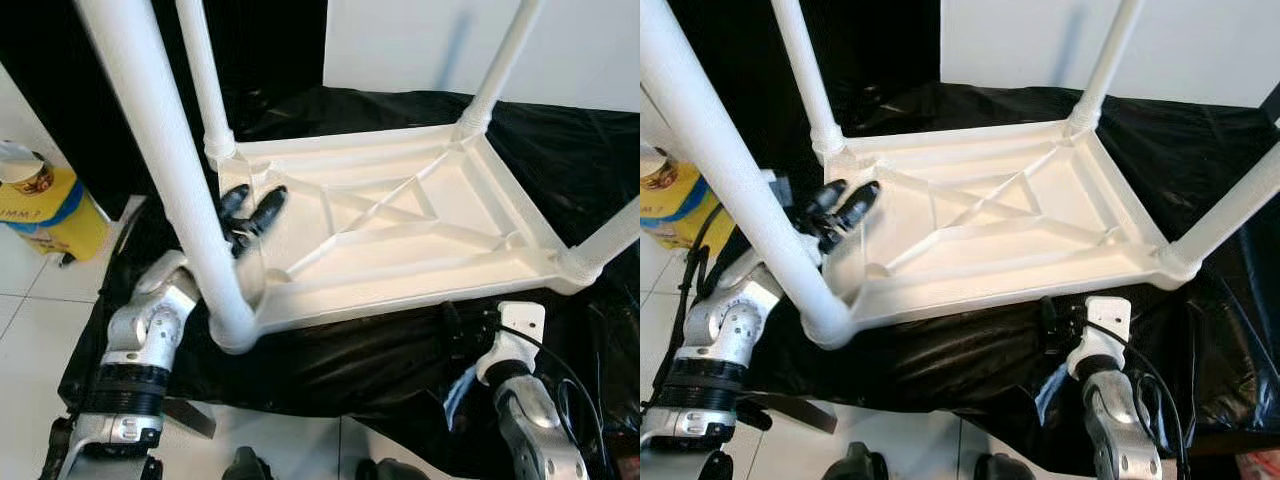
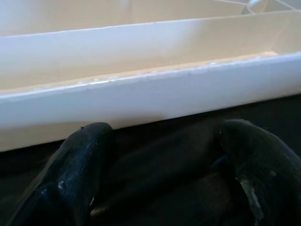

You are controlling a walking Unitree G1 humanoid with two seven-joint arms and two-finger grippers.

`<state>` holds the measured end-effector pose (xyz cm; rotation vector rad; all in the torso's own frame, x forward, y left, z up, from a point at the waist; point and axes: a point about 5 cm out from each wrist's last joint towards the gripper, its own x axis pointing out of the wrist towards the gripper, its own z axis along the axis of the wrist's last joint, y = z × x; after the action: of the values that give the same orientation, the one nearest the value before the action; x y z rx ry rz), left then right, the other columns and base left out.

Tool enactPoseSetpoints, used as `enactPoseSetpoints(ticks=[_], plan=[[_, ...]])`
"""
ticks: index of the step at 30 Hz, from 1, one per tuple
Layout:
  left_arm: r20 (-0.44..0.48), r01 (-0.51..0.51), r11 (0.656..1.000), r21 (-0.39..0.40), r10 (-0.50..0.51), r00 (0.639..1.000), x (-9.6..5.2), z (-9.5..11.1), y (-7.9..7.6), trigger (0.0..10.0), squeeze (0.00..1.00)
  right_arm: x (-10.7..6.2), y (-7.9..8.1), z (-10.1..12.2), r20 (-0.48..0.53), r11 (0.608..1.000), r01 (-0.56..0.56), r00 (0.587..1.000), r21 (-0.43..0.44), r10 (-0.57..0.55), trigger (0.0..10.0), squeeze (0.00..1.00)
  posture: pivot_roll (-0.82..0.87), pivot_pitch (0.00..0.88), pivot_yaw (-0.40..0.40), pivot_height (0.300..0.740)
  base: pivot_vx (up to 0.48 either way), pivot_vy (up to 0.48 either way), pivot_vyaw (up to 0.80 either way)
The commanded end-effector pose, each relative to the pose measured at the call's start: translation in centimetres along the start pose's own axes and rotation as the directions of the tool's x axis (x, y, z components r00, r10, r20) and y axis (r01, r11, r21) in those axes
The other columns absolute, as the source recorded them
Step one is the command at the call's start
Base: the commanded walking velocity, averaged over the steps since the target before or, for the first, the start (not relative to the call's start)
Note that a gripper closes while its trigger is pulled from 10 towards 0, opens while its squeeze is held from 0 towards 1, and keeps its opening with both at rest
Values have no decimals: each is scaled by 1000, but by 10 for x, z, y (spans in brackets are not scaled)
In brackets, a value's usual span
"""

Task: Building children table

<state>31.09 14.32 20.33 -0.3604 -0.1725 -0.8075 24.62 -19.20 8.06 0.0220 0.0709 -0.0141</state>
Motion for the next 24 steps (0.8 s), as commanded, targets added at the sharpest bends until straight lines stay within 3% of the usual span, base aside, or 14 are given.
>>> enactPoseSetpoints(ticks=[1, 2, 6, 13, 24], plan=[[-12, 454, 890, -36, -455, 890, -2, -7, -37, 10000, 0, 4, 5, -4, -24, 1000, -25, 999, 15, 25, 10000, 0, -29, 116, -64, 740, 0, 0, 0], [-12, 454, 890, -36, -455, 890, -2, -7, -37, 10000, 0, 4, 5, -4, -24, 1000, -25, 999, 15, 25, 10000, 0, -29, 116, -64, 740, 0, 0, 0], [-18, 456, 884, -105, -460, 887, -8, -21, -69, 10000, 0, 26, 6, 5, 11, 999, -42, 999, 9, 42, 10000, 0, -8, 106, -61, 740, 0, 0, 0], [16, 449, 876, -176, -454, 891, -5, -30, -99, 10000, 0, 45, 10, 10, 27, 999, -51, 998, 3, 51, 10000, 0, 3, 97, -65, 740, 0, 0, 0], [73, 401, 893, -206, -395, 916, 10, -36, -119, 10000, 0, 60, 28, 7, 18, 998, -58, 998, 27, 58, 10000, 0, 10, 84, -62, 740, 0, 0, 0]])
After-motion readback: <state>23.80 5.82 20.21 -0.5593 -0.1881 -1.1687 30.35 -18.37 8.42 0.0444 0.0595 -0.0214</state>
